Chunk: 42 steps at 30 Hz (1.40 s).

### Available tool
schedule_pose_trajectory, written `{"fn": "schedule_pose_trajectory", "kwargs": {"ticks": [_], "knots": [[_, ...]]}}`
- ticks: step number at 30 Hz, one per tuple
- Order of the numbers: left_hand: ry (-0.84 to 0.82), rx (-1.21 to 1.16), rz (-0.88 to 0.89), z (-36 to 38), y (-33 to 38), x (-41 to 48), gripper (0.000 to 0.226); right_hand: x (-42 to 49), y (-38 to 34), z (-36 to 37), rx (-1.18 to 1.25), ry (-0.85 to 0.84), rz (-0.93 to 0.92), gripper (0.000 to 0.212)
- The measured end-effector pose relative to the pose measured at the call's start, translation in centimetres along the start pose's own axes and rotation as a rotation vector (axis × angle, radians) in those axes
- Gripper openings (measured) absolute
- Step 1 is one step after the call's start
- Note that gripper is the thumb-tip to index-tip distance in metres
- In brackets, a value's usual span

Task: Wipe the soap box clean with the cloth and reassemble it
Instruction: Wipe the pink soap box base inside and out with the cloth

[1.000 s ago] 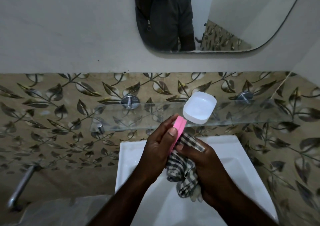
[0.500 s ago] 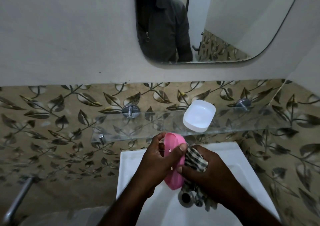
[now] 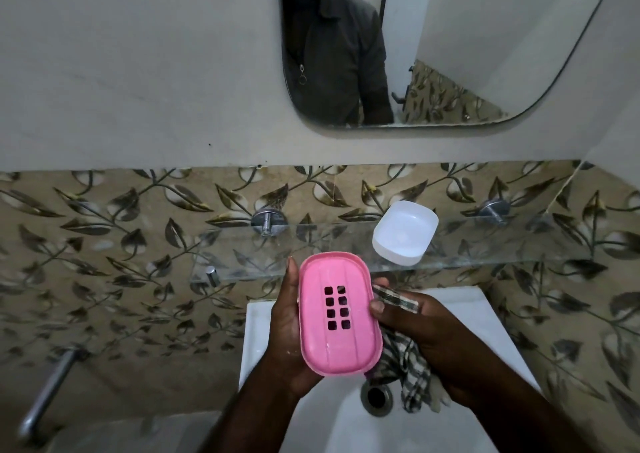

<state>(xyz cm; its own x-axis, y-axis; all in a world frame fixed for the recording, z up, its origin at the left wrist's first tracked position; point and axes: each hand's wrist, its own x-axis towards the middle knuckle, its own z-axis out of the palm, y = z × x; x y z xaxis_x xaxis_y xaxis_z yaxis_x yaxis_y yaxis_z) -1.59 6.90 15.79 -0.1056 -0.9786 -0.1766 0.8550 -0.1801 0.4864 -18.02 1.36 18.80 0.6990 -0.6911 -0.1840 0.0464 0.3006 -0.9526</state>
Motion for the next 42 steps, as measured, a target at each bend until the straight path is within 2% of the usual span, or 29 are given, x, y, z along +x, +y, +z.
{"fn": "schedule_pose_trajectory", "kwargs": {"ticks": [4,9,15,22,26,28,31,33,35,36,38,40,42], "knots": [[-0.151,-0.074,-0.018,-0.5,0.0,-0.1,0.092,0.0,0.2,-0.5,-0.175,0.076,-0.041,0.023],[-0.091,-0.080,0.109,-1.6,0.6,0.1,0.096,-1.1,-0.8,-1.9,-0.186,0.199,-0.029,0.022],[-0.174,-0.069,0.135,-1.7,0.5,0.2,0.091,-2.0,-2.6,-2.1,-0.149,0.368,-0.123,0.024],[-0.047,0.162,0.188,-0.7,-0.5,0.1,0.091,-2.7,-4.4,0.7,-0.151,0.204,-0.235,0.023],[-0.036,0.375,0.250,0.1,-1.4,-0.1,0.070,-2.3,-5.0,2.4,-0.427,0.196,-0.353,0.029],[-0.016,0.467,0.271,0.3,-1.5,-0.2,0.064,-2.2,-5.2,3.1,-0.559,0.141,-0.385,0.033],[-0.030,0.556,0.289,-0.3,-1.1,0.0,0.085,-2.5,-5.6,3.2,-0.764,0.039,-0.400,0.032],[-0.021,0.602,0.299,-0.6,-1.0,0.0,0.082,-3.3,-6.8,2.8,-0.818,0.014,-0.327,0.026],[-0.011,0.591,0.284,-0.8,-1.2,0.0,0.076,-4.3,-8.3,2.4,-0.807,-0.002,-0.220,0.014],[0.011,0.553,0.253,-1.0,-1.4,0.0,0.079,-4.8,-8.9,2.3,-0.756,-0.001,-0.184,0.008],[0.048,0.406,0.131,-1.3,-1.5,0.1,0.096,-5.0,-9.5,1.8,-0.680,0.031,-0.198,0.014],[0.049,0.279,0.058,-1.4,-1.2,0.1,0.103,-4.4,-8.9,1.2,-0.818,0.117,-0.245,0.027],[0.045,0.181,0.051,-1.5,-1.1,0.3,0.099,-3.7,-7.7,1.0,-0.950,0.206,-0.254,0.030]]}}
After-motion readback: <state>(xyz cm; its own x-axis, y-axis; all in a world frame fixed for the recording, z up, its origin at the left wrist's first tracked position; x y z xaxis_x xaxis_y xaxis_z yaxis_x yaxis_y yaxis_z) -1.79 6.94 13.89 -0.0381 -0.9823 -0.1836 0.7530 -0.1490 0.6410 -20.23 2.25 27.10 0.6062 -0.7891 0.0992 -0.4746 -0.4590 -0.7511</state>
